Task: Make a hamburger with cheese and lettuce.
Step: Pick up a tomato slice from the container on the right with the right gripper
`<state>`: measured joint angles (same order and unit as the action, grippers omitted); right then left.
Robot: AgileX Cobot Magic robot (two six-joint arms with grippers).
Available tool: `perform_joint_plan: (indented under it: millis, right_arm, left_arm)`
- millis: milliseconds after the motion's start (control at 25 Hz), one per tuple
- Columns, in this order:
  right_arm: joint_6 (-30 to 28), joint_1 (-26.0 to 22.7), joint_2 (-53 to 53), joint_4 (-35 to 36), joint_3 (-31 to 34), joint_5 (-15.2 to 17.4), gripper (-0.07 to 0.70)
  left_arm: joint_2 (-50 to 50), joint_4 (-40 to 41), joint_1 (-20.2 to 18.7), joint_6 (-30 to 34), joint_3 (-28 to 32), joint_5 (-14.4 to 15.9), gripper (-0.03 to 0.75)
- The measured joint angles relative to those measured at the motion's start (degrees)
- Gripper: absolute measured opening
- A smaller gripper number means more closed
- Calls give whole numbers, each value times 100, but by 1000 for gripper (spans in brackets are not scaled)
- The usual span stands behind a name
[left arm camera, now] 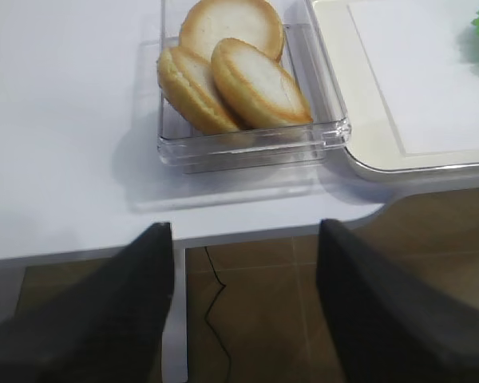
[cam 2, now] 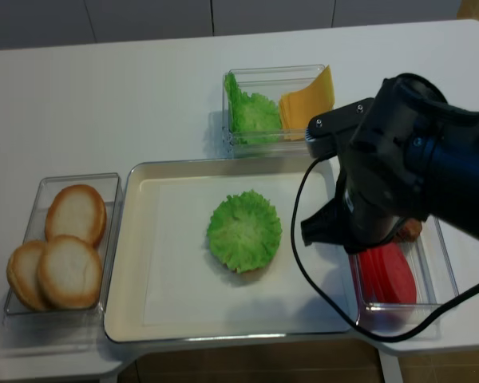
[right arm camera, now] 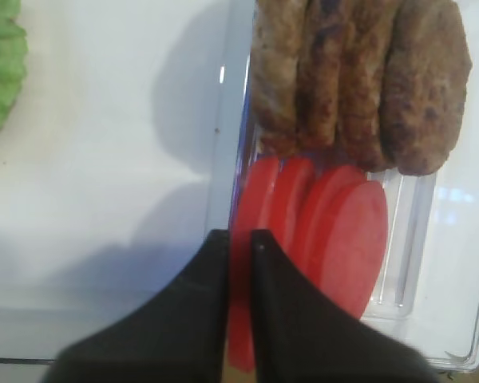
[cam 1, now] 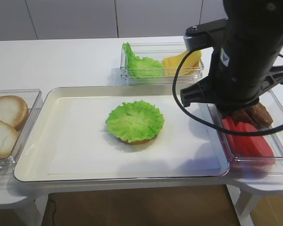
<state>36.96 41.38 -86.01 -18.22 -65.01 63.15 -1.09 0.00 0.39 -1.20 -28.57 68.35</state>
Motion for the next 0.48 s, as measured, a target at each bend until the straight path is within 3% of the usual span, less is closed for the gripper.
perform_joint_plan:
  millis: [480]
  right_arm:
    - [25, 0, 482, 86, -13, 11, 40]
  left_arm:
    - [0, 0, 0, 0, 0, 0, 423]
